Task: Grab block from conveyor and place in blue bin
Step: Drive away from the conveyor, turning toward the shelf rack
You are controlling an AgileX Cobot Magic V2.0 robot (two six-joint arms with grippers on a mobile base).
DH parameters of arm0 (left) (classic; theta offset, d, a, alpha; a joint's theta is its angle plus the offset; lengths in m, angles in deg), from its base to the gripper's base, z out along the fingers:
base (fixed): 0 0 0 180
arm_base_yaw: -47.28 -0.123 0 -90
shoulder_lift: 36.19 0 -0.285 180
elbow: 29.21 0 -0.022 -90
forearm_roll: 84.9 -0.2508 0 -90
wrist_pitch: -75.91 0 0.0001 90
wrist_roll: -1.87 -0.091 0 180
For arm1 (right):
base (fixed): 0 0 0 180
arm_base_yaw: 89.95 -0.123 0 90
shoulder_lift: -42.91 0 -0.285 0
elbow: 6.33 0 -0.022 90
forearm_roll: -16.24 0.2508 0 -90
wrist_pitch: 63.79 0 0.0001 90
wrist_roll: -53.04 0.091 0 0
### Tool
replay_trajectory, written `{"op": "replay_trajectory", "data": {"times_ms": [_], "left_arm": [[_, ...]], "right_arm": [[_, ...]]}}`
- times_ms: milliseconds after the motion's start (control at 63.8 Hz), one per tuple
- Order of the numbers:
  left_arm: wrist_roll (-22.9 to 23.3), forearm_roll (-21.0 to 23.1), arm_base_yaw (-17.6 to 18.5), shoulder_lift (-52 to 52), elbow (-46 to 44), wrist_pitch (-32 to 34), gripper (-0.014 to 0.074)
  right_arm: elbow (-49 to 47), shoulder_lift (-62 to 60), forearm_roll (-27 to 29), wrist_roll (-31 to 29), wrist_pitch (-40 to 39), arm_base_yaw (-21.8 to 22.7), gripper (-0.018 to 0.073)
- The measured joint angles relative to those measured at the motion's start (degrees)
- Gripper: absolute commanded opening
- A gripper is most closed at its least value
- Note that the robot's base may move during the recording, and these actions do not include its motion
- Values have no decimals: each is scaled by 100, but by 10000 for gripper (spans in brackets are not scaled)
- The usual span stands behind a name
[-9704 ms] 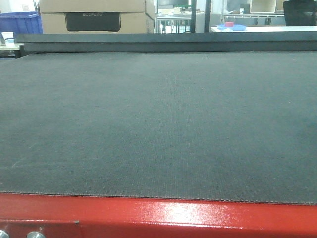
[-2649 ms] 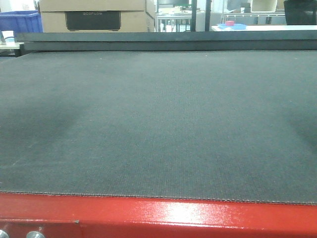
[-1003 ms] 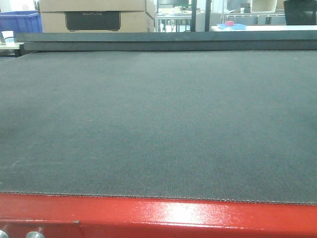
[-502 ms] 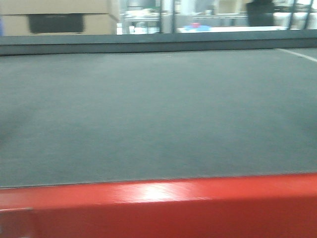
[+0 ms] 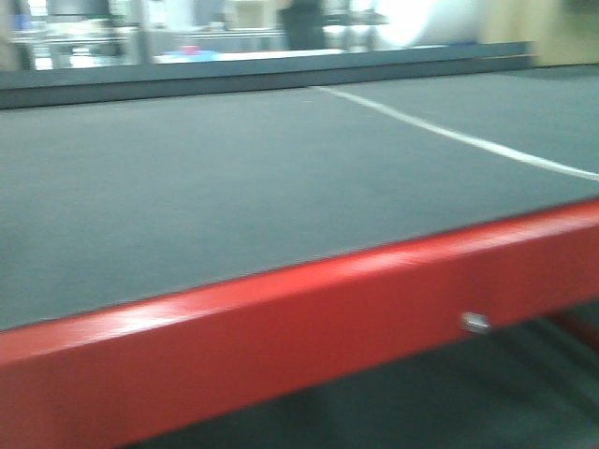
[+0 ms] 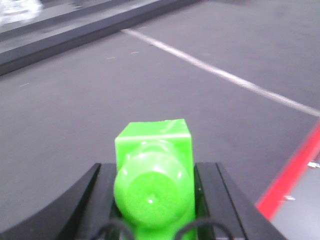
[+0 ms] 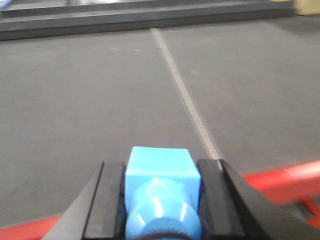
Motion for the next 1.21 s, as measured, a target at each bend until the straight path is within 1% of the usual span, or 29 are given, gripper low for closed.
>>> {"op": "replay_trajectory", "data": {"times_ms": [1207], "left_arm": [[0,0,0,0,0,0,-111]], "right_arm": [[0,0,0,0,0,0,-151]]}}
